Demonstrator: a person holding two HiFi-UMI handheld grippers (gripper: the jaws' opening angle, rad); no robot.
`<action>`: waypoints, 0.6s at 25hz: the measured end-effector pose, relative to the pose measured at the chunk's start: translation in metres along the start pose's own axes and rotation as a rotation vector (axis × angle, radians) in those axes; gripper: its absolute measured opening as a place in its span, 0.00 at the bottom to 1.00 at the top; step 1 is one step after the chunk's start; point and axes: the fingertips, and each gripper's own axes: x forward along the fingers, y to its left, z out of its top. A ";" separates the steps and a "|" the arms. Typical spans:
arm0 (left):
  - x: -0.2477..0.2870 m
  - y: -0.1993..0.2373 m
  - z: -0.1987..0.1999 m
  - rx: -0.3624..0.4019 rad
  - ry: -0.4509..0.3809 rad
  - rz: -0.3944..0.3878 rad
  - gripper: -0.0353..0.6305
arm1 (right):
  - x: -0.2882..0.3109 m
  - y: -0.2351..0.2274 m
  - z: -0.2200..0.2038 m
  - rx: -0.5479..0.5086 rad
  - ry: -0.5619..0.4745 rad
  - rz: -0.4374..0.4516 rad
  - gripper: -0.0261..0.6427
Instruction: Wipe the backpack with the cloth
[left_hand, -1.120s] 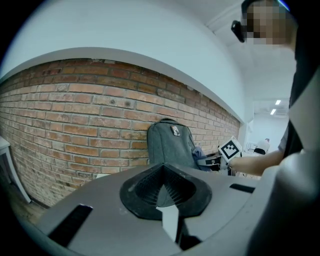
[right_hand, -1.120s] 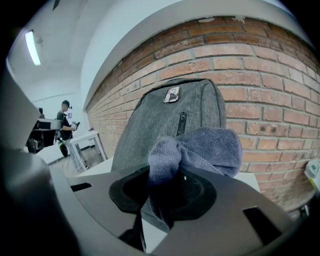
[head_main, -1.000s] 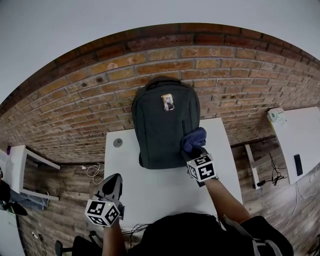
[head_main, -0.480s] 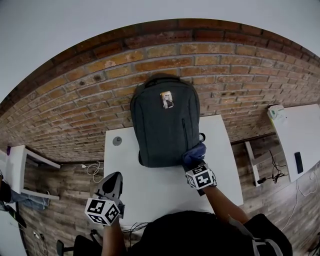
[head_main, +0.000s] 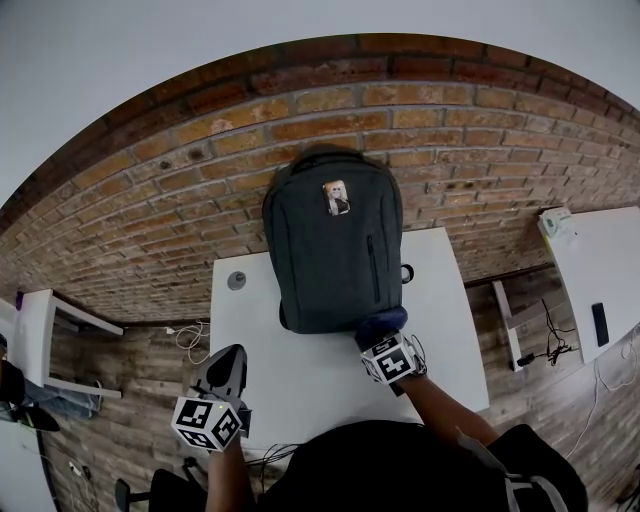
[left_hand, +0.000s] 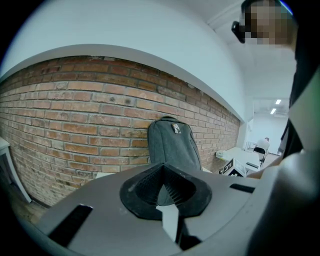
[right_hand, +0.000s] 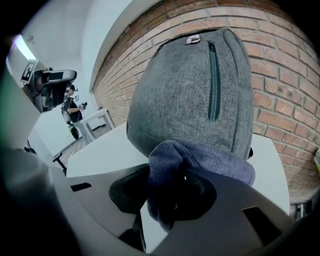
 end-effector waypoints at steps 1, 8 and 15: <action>0.000 0.001 0.000 -0.002 -0.001 0.001 0.05 | 0.001 0.004 0.004 -0.008 -0.007 0.009 0.19; -0.004 0.007 -0.002 -0.010 -0.005 0.016 0.05 | -0.003 0.014 0.033 -0.023 -0.068 0.031 0.19; -0.007 0.015 -0.003 -0.020 -0.007 0.030 0.05 | -0.019 0.014 0.075 -0.018 -0.156 0.021 0.19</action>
